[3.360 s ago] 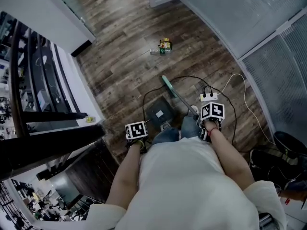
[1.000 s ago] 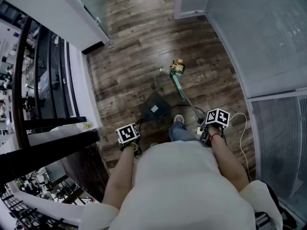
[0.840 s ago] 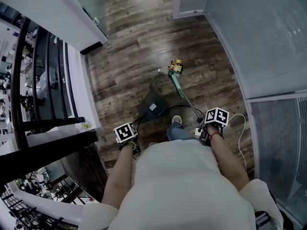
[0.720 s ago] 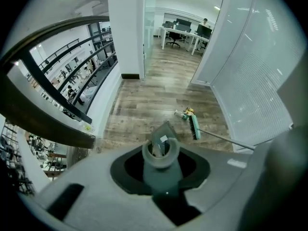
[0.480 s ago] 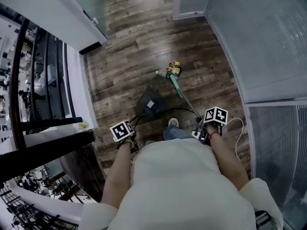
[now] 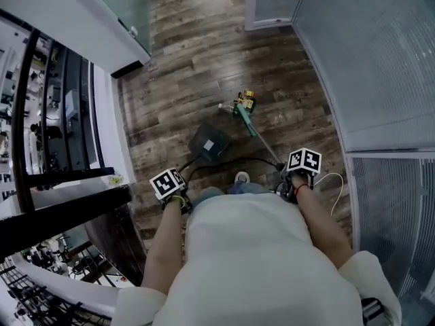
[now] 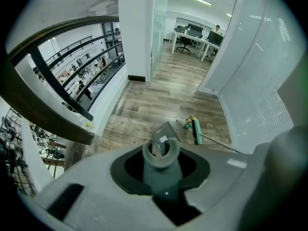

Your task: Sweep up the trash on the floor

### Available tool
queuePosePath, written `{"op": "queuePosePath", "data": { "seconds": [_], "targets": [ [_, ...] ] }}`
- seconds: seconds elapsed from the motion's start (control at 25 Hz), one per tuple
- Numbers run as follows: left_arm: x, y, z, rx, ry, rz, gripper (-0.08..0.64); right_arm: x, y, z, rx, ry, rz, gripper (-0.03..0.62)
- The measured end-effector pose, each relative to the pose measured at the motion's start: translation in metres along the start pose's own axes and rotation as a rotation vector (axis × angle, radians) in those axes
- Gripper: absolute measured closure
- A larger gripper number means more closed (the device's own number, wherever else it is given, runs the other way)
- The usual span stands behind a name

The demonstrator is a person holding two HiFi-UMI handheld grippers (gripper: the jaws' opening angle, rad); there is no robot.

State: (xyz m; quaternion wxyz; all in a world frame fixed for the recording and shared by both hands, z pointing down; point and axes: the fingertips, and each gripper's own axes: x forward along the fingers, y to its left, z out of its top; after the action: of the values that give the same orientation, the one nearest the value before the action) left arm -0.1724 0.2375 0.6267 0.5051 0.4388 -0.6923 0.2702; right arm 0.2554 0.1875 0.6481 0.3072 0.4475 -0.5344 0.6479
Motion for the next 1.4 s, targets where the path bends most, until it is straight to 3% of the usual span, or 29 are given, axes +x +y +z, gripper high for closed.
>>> {"op": "queuePosePath", "data": {
  "seconds": [0.6, 0.96, 1.4],
  "targets": [
    [0.008, -0.007, 0.046, -0.030, -0.031, -0.004, 0.469, -0.006, 0.005, 0.031, 0.036, -0.048, -0.014, 0.497],
    [0.027, -0.014, 0.079, 0.022, -0.016, -0.014, 0.469, 0.007, 0.020, 0.051, 0.060, -0.046, -0.036, 0.497],
    [0.068, -0.022, 0.113, 0.078, 0.056, -0.039, 0.469, 0.027, 0.055, 0.099, 0.006, -0.030, -0.109, 0.497]
  ]
}}
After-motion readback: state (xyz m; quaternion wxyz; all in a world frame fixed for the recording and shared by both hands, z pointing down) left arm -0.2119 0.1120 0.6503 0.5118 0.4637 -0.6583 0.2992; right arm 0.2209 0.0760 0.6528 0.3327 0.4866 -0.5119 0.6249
